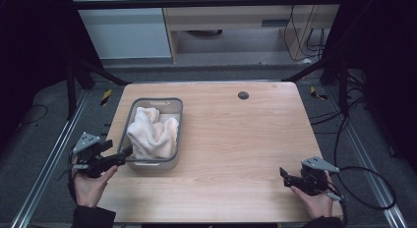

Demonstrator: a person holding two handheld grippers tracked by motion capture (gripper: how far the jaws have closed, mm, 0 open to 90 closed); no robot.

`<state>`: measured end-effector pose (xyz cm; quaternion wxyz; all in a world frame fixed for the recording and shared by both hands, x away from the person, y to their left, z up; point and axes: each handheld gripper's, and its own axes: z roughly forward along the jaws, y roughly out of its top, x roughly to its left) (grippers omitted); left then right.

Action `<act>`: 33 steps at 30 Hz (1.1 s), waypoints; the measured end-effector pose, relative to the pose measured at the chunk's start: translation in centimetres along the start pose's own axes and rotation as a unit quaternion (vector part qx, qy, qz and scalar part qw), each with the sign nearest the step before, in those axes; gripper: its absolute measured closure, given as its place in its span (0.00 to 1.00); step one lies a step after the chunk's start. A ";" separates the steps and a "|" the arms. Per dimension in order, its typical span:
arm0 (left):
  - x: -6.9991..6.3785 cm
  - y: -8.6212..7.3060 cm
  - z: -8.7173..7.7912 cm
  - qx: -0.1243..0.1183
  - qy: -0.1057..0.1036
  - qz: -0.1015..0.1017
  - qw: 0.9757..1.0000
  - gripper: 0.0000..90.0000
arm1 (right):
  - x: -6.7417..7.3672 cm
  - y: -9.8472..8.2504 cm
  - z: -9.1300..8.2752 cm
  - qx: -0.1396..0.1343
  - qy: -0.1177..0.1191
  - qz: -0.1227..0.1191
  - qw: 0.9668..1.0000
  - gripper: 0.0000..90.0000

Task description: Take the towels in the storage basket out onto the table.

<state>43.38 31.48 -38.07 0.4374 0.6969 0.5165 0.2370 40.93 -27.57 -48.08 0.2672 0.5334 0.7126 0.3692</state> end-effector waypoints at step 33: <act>-0.4 3.3 6.1 0.074 0.021 0.022 0.997 0.11 | -0.1 0.1 0.4 0.017 0.002 -0.004 1.000 0.13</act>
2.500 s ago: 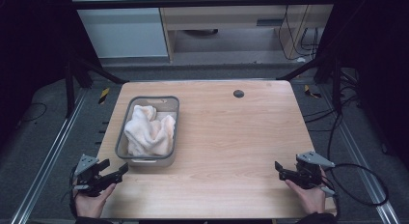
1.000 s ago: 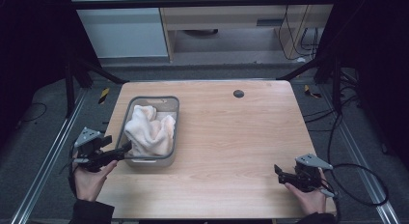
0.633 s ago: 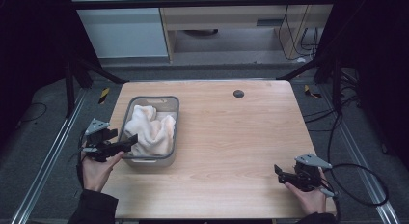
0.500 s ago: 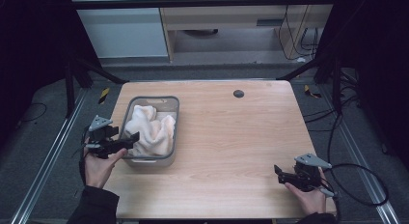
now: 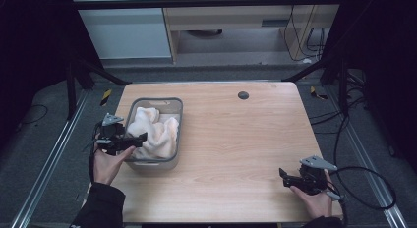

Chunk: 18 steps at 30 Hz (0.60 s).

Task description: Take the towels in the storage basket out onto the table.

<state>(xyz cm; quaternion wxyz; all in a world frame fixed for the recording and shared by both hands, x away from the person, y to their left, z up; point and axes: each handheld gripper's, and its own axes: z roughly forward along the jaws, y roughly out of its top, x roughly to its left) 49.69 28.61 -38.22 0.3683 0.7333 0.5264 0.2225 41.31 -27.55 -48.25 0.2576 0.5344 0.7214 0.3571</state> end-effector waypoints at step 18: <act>-0.2 0.3 2.2 0.029 0.004 0.006 1.000 0.07 | 0.1 0.0 0.4 0.019 0.003 -0.006 1.000 0.11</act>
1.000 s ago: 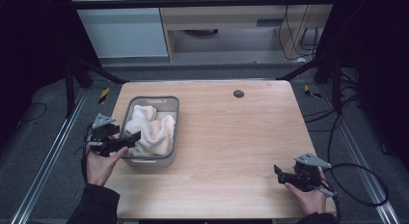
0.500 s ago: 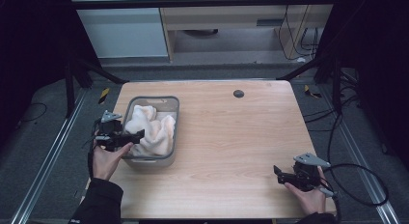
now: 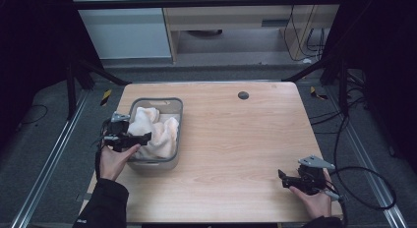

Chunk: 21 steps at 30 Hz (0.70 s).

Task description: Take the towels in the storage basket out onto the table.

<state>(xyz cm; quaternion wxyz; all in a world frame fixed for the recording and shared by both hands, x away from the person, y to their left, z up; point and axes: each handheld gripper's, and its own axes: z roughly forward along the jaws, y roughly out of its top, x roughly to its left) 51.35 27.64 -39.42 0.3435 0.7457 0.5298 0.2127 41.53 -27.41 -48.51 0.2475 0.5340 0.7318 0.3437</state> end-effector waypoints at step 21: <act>0.4 -0.6 2.1 0.044 -0.005 -0.016 0.999 0.14 | 0.0 0.0 0.3 0.011 0.006 -0.004 1.000 0.10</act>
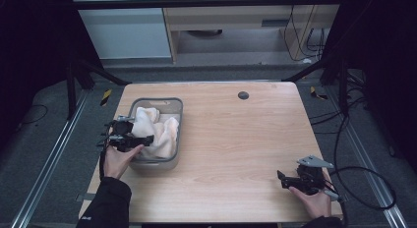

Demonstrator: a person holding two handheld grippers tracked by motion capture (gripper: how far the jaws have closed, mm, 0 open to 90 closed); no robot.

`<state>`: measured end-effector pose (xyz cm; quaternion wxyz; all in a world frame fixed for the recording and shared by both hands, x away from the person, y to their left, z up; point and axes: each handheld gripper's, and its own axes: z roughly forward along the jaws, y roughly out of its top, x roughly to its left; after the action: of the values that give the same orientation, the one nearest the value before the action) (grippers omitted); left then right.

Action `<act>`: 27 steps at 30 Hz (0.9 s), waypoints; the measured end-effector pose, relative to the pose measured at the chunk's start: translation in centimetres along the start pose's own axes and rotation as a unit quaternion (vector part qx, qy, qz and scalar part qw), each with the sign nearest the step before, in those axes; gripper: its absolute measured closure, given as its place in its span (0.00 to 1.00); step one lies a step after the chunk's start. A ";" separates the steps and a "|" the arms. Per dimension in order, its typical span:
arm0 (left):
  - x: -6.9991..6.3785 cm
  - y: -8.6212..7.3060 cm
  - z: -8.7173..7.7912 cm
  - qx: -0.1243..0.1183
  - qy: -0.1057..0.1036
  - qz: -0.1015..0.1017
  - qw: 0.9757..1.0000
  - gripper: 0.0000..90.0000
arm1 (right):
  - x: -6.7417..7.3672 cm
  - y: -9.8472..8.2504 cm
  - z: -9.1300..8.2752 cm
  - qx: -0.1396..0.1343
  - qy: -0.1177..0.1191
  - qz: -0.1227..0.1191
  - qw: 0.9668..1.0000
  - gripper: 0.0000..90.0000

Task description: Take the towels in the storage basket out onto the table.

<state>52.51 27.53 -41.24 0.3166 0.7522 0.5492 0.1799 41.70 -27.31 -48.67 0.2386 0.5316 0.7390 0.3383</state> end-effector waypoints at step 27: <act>-0.5 -0.4 -1.2 -0.016 0.000 -0.004 1.000 0.72 | -0.1 0.1 -0.1 0.002 0.004 0.003 1.000 0.10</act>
<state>51.37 27.47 -40.57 0.3295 0.7448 0.5491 0.1876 41.74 -27.42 -48.58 0.2333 0.5333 0.7389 0.3392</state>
